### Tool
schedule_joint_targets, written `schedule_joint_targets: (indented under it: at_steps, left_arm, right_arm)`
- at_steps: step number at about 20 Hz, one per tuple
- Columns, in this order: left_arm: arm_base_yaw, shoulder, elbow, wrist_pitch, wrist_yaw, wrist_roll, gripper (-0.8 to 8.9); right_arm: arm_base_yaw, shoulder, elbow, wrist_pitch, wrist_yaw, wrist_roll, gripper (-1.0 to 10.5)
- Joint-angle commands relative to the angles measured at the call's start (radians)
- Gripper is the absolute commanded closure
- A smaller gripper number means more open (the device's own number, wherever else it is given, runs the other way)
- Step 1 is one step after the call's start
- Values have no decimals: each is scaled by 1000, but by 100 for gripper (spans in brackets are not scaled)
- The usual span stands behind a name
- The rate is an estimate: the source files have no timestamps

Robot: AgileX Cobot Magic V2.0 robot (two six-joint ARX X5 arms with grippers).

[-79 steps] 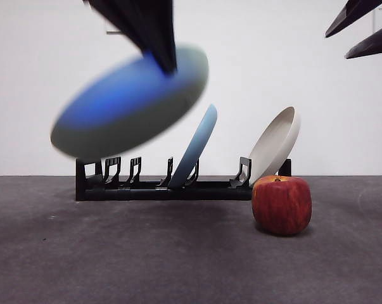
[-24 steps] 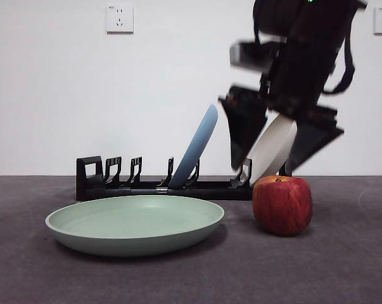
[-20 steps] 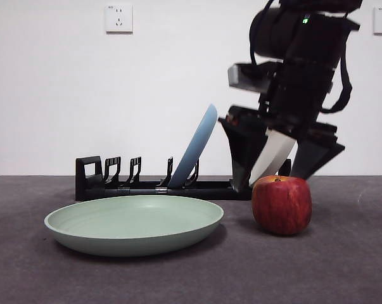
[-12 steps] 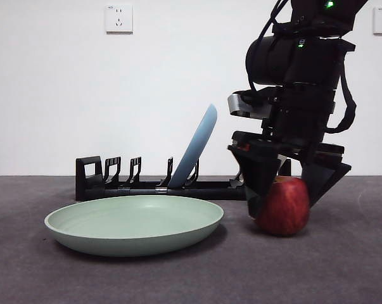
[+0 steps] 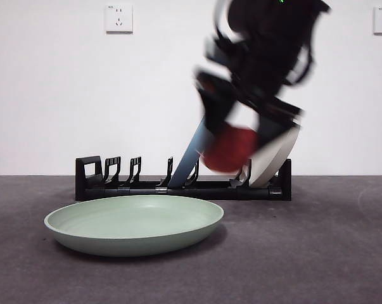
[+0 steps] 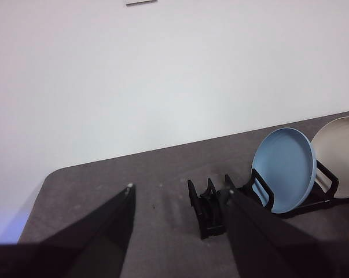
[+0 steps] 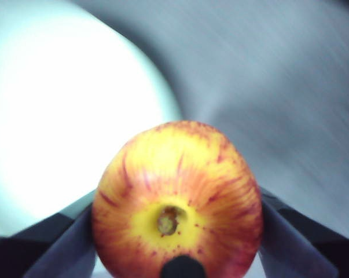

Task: Take the green plate from the plate rack,put the plate on the table,take the apple from the table,put the apple in the plate

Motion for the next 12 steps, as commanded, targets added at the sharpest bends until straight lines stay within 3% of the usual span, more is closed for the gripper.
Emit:
schedule_joint_targets:
  at_steps: [1,7,12]
  left_arm:
    - [3,-2,-6,2,-3,8,566]
    - [3,-2,-6,1,-3,11,566]
    - [3,-2,-6,-24,-3,11,566]
  right_arm:
    - [68,1,31,50,-16,9,959]
    - [212,129,102,84,-14,20,959]
    - [257,244,104,46,88,5,958]
